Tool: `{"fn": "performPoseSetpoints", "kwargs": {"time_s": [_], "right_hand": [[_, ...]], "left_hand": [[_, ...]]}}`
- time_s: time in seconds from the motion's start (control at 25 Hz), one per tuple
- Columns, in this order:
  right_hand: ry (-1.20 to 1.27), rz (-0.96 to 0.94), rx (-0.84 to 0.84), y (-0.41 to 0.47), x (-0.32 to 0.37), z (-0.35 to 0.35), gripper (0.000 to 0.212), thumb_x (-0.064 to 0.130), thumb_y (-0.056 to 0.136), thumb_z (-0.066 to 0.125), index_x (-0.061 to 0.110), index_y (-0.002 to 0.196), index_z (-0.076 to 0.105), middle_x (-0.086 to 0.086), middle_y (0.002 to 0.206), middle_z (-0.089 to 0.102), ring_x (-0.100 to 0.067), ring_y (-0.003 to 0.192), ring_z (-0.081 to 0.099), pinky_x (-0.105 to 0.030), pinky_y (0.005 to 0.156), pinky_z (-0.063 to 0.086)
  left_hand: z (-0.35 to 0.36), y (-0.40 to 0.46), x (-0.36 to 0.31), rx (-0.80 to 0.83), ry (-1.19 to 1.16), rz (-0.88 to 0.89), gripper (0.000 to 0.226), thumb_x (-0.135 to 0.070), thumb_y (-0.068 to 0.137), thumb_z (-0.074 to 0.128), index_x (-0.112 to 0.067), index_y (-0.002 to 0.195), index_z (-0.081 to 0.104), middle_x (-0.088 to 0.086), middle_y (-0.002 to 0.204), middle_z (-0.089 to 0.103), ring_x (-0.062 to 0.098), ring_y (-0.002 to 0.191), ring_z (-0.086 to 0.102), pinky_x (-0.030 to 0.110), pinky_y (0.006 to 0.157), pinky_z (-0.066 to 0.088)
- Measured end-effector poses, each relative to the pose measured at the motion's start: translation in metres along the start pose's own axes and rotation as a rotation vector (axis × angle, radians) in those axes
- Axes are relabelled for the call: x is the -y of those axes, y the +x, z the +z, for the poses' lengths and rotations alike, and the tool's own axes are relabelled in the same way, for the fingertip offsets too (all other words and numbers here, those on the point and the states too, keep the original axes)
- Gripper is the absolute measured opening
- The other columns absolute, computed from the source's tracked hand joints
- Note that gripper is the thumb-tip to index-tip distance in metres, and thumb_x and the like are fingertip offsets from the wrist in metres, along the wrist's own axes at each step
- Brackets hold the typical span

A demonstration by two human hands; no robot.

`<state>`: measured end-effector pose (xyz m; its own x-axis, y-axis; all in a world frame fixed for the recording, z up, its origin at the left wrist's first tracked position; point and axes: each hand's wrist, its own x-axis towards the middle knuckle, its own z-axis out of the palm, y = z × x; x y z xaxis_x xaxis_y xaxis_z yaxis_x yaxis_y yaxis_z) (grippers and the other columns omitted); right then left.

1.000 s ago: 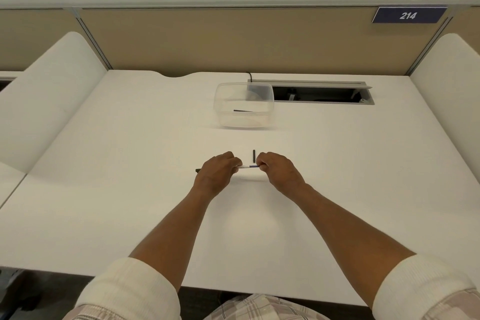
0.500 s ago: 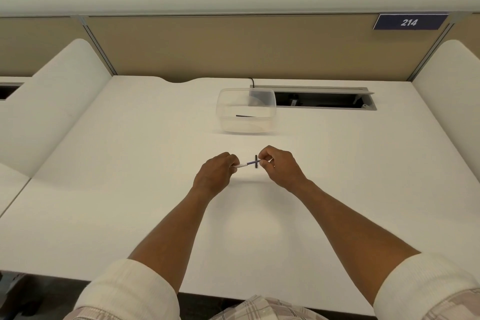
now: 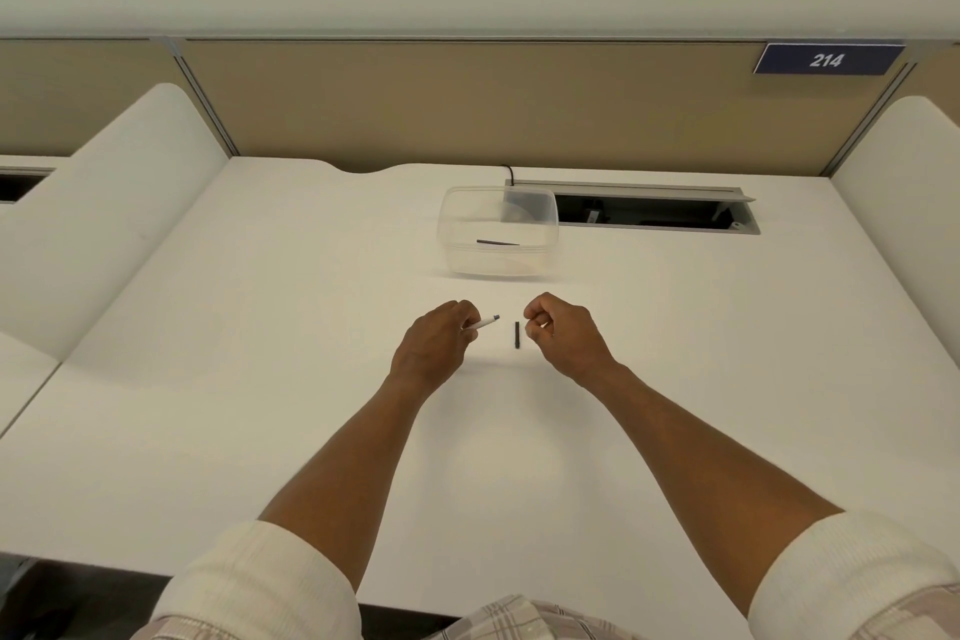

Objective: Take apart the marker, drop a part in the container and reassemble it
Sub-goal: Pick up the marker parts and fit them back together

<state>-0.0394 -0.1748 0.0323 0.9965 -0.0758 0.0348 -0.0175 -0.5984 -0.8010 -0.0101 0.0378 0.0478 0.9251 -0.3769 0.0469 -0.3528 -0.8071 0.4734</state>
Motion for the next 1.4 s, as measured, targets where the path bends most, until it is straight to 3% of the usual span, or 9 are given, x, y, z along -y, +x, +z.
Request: {"fn": "performPoseSetpoints", "kwargs": {"time_s": [0.32,0.48,0.64,0.8,0.88,1.0,1.16,1.4], "right_hand": [[-0.089,0.153,0.063,0.011,-0.019,0.01,0.011,0.013,0.085,0.058,0.022,0.091,0.061,0.003,0.086,0.066,-0.017,0.071,0.056,-0.025,0.06,0.043],[-0.138,0.249,0.095,0.018,-0.022,0.018,0.006,0.017,0.084,0.062,0.017,0.09,0.06,0.001,0.084,0.063,-0.023,0.076,0.058,-0.035,0.071,0.05],[-0.231,0.325,0.118,0.022,-0.024,0.027,0.014,0.031,0.082,0.065,0.02,0.082,0.056,0.003,0.082,0.062,-0.021,0.076,0.057,-0.034,0.067,0.046],[-0.383,0.273,0.166,0.025,-0.024,0.032,0.025,0.044,0.082,0.064,0.022,0.085,0.053,0.005,0.086,0.061,-0.021,0.078,0.057,-0.031,0.066,0.039],[-0.437,0.243,0.169,0.026,-0.026,0.035,0.022,0.04,0.083,0.062,0.021,0.086,0.051,0.004,0.088,0.061,-0.022,0.08,0.056,-0.031,0.068,0.038],[-0.429,0.236,0.148,0.028,-0.027,0.037,0.002,0.019,0.082,0.051,0.02,0.083,0.051,0.003,0.087,0.06,-0.024,0.08,0.056,-0.031,0.065,0.036],[-0.384,0.217,0.157,0.031,-0.031,0.033,0.012,0.008,0.079,0.044,0.018,0.083,0.048,0.0,0.086,0.055,-0.025,0.081,0.052,-0.031,0.064,0.036],[-0.311,0.172,0.098,0.027,-0.036,0.028,0.007,0.005,0.084,0.043,0.011,0.084,0.048,-0.007,0.085,0.056,-0.028,0.08,0.051,-0.037,0.068,0.041]], "left_hand": [[-0.004,0.011,0.016,-0.024,-0.006,-0.043,0.011,-0.019,0.09,0.06,-0.026,0.093,0.052,-0.009,0.086,0.059,0.021,0.078,0.057,0.041,0.068,0.052],[-0.004,0.015,0.025,-0.009,0.002,-0.051,0.01,-0.019,0.09,0.061,-0.025,0.094,0.053,-0.009,0.088,0.06,0.02,0.081,0.058,0.039,0.07,0.052],[-0.003,0.017,0.036,0.023,0.05,-0.044,0.009,-0.02,0.09,0.06,-0.027,0.094,0.057,-0.008,0.087,0.06,0.02,0.084,0.058,0.036,0.069,0.049],[0.003,0.018,0.044,0.053,0.093,-0.026,0.011,-0.02,0.091,0.061,-0.026,0.099,0.066,-0.005,0.089,0.064,0.021,0.087,0.059,0.033,0.068,0.044],[0.005,0.02,0.046,0.058,0.097,-0.022,0.012,-0.02,0.091,0.061,-0.025,0.1,0.067,-0.004,0.09,0.064,0.022,0.088,0.059,0.032,0.066,0.041],[0.006,0.024,0.048,0.05,0.108,-0.027,0.011,-0.021,0.091,0.061,-0.026,0.099,0.066,-0.004,0.09,0.064,0.022,0.087,0.059,0.03,0.064,0.038],[0.009,0.026,0.051,0.064,0.09,-0.043,0.011,-0.021,0.09,0.06,-0.028,0.098,0.066,-0.006,0.089,0.064,0.021,0.086,0.059,0.034,0.068,0.047],[0.012,0.023,0.051,0.07,0.105,-0.033,0.012,-0.02,0.09,0.061,-0.027,0.098,0.066,-0.006,0.089,0.065,0.021,0.086,0.06,0.034,0.068,0.048]]}}
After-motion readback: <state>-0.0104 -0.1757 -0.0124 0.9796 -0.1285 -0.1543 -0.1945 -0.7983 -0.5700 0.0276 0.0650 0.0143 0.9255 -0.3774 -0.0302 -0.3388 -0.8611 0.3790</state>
